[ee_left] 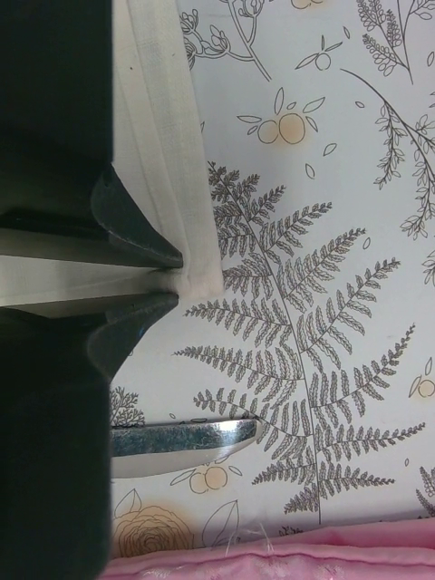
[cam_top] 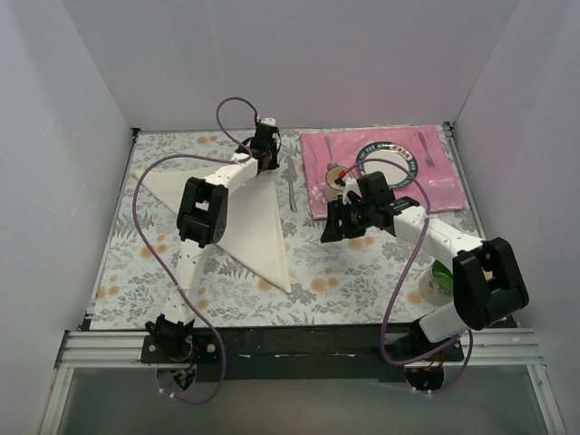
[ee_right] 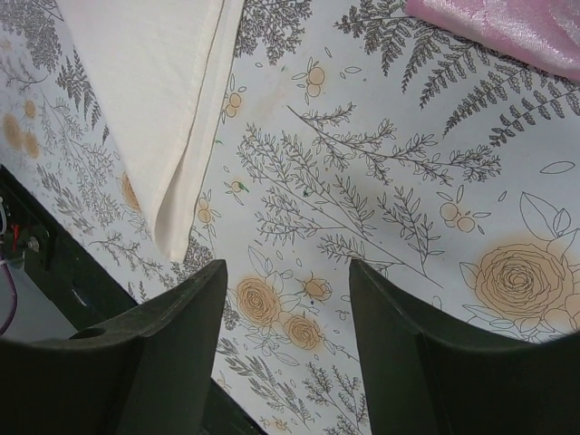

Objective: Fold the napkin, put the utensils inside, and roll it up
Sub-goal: Fold the napkin

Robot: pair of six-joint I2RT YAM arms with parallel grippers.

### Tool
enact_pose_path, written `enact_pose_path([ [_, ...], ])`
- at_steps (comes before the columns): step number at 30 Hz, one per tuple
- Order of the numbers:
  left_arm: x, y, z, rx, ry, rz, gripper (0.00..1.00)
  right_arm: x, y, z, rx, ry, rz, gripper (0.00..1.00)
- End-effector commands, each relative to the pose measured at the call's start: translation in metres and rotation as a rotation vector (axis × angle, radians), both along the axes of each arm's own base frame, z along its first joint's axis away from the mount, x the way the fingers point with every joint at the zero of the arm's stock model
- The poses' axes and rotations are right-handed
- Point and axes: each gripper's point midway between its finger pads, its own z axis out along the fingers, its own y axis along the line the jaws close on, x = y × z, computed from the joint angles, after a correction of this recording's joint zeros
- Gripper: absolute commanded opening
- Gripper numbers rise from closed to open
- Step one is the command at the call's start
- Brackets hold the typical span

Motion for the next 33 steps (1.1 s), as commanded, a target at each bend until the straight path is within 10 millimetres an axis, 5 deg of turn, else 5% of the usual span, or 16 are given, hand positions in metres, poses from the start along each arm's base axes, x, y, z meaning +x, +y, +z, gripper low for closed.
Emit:
enact_pose_path([
  [1,0.001,0.001,0.023,-0.011,-0.031,0.002,0.15,0.001,0.003,0.008,0.032,-0.031,0.021,0.64],
  [9,0.005,-0.001,0.05,-0.023,-0.076,-0.003,0.18,0.0,0.005,0.007,0.038,-0.023,0.026,0.64],
  [13,0.006,0.0,0.049,-0.015,-0.074,-0.002,0.24,0.0,0.006,0.008,0.045,-0.017,0.028,0.64],
  [19,0.002,0.001,0.039,-0.015,-0.05,0.001,0.17,-0.001,0.007,0.009,0.05,-0.019,0.031,0.64],
  [33,0.001,0.01,0.052,-0.103,-0.06,0.022,0.18,-0.003,0.008,0.007,0.056,-0.007,0.037,0.64],
])
